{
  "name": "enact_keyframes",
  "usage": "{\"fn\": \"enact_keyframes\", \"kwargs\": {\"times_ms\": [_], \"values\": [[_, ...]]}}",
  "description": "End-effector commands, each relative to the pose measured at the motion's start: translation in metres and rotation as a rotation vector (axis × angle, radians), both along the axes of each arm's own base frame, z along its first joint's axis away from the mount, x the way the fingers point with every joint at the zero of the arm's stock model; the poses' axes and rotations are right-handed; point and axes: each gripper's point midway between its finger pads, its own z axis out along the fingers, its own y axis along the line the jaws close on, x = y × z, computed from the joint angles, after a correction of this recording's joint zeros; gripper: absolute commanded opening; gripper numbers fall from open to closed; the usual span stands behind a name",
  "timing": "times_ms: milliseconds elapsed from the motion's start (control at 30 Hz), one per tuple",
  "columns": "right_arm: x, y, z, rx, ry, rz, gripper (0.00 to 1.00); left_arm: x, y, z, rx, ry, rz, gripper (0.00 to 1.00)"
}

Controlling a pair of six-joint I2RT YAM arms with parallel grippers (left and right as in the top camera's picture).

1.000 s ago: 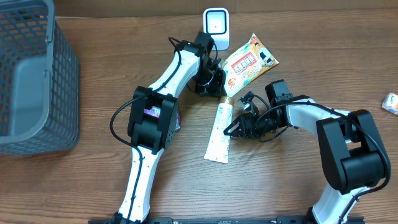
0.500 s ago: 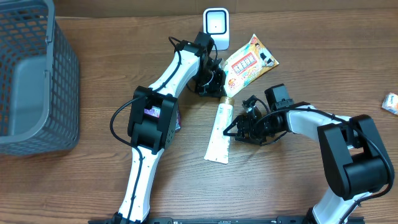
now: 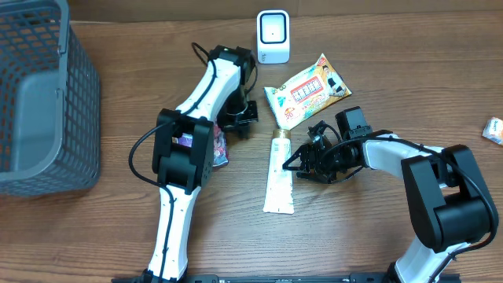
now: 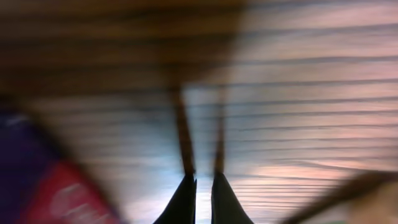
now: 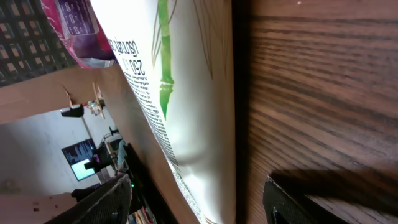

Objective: Scan the item barcode

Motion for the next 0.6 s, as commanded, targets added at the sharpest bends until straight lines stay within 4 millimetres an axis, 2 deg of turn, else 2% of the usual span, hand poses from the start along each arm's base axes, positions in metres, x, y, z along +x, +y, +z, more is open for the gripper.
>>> {"fn": "enact_keyframes", "kwargs": {"times_ms": [0, 167, 333, 467, 567], "values": [[-0.018, -0.018, -0.041, -0.163, 0.072, -0.022, 0.7, -0.017, 0.007, -0.022, 0.084, 0.06, -0.058, 0.04], [-0.021, -0.019, -0.041, -0.173, 0.133, -0.059, 0.69, -0.032, -0.044, -0.028, -0.119, 0.077, -0.145, 0.04], [-0.022, -0.017, -0.039, -0.166, 0.183, -0.088, 0.7, -0.043, -0.098, -0.029, -0.4, 0.084, -0.173, 0.04], [-0.021, -0.015, -0.039, -0.176, 0.265, -0.157, 0.7, -0.047, -0.11, -0.033, -0.461, 0.086, -0.169, 0.04], [-0.016, -0.003, -0.037, -0.165, 0.278, -0.189, 0.69, -0.05, -0.11, -0.037, -0.462, 0.092, -0.168, 0.04]]}}
